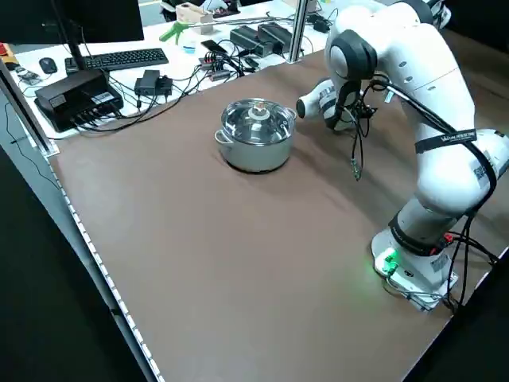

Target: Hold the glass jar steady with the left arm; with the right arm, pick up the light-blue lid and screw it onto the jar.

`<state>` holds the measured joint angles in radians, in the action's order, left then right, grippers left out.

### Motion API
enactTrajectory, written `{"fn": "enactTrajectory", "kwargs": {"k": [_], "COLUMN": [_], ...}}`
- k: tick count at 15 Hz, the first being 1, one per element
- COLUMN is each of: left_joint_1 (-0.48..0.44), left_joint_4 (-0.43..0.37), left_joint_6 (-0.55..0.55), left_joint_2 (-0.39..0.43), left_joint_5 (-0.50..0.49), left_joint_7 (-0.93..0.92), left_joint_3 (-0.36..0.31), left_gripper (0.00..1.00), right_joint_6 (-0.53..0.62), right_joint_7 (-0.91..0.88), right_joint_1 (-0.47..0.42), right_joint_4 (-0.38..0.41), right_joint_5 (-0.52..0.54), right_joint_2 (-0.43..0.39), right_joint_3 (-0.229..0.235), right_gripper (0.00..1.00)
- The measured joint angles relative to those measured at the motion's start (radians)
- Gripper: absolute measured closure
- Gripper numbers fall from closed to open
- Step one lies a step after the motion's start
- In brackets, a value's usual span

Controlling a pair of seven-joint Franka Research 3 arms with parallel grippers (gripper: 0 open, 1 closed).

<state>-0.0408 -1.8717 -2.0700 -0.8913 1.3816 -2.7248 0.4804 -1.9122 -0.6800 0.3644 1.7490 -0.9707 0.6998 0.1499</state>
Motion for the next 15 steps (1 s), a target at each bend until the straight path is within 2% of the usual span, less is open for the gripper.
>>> {"fn": "enactTrajectory", "kwargs": {"k": [12,13,14,15], "left_joint_1": [0.012,0.015,0.020,0.026], "left_joint_4": [-0.010,-0.008,-0.004,-0.001], "left_joint_6": [-0.030,-0.038,-0.045,-0.052], "left_joint_2": [-0.007,-0.009,-0.011,-0.012], "left_joint_5": [0.017,0.040,0.057,0.068], "left_joint_7": [-0.001,-0.002,-0.003,-0.003], "left_joint_3": [0.000,0.000,0.000,0.000], "left_gripper": [0.00,0.00,0.00,0.00], "right_joint_6": [0.000,0.000,0.000,0.000], "right_joint_7": [-0.002,-0.002,-0.002,-0.002], "right_joint_1": [0.016,0.016,0.016,0.016], "right_joint_4": [-0.001,-0.001,-0.001,-0.001], "right_joint_5": [-0.018,-0.019,-0.019,-0.019], "right_joint_2": [0.024,0.024,0.024,0.024], "right_joint_3": [0.001,0.001,0.001,0.001], "right_gripper": [0.02,0.06,0.14,0.14]}}
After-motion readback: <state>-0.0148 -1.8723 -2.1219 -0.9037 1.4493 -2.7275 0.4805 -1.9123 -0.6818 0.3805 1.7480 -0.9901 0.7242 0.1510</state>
